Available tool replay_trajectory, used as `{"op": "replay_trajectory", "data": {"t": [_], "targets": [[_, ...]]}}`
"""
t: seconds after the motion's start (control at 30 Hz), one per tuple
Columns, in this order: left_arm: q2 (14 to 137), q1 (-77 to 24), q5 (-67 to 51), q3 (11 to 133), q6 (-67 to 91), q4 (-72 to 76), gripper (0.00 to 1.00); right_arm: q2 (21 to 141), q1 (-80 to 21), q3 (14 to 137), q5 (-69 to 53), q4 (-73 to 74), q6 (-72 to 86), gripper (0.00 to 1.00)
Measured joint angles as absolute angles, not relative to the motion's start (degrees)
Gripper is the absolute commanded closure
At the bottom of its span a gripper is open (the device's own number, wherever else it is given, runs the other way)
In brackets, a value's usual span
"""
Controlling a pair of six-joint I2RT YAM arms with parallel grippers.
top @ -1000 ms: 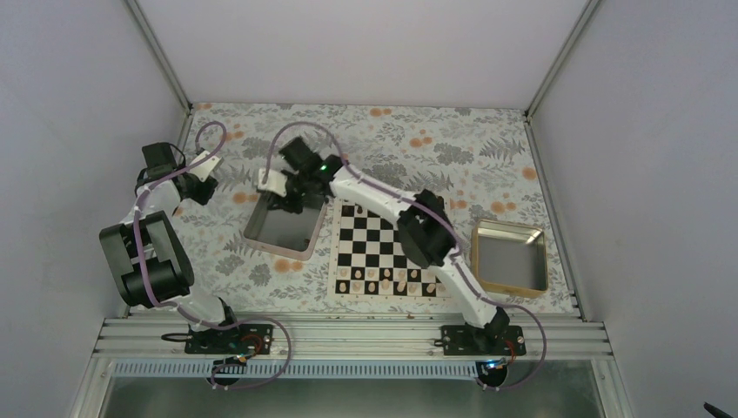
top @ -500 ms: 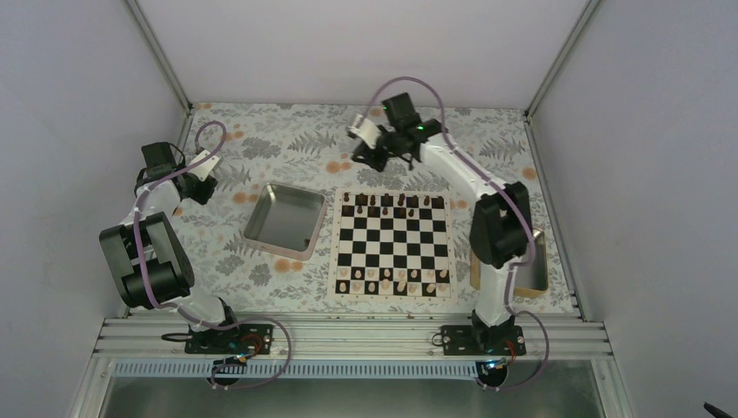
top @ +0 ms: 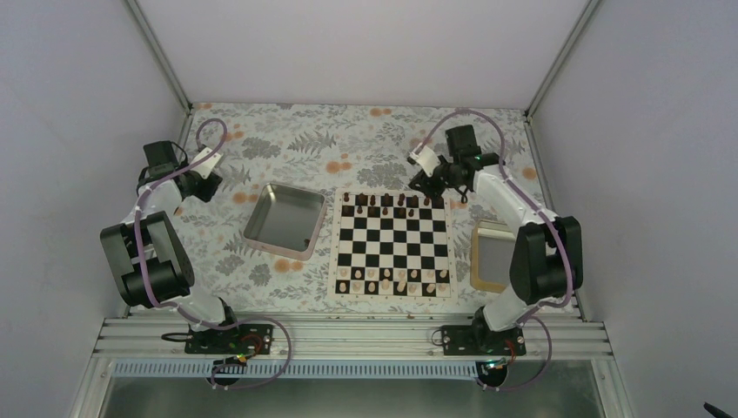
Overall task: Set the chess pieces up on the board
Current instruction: Place the chess piece on the chessboard.
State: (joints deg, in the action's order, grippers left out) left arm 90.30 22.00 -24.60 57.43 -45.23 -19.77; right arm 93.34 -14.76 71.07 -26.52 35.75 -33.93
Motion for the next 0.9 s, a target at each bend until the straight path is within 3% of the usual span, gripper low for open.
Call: {"op": "replay_trajectory", "data": {"t": [0.37, 0.9], "targets": [[90.4, 21.0, -26.7, 57.3, -43.2, -18.7, 0.72, 89.3, -9.0, 58.2, -27.2, 34.3, -39.4, 0.89], [89.8, 21.0, -28.9, 55.8, -42.8, -18.5, 0.72, 90.6, -7.7, 53.2, -29.6, 27.4, -41.0, 0.90]]}}
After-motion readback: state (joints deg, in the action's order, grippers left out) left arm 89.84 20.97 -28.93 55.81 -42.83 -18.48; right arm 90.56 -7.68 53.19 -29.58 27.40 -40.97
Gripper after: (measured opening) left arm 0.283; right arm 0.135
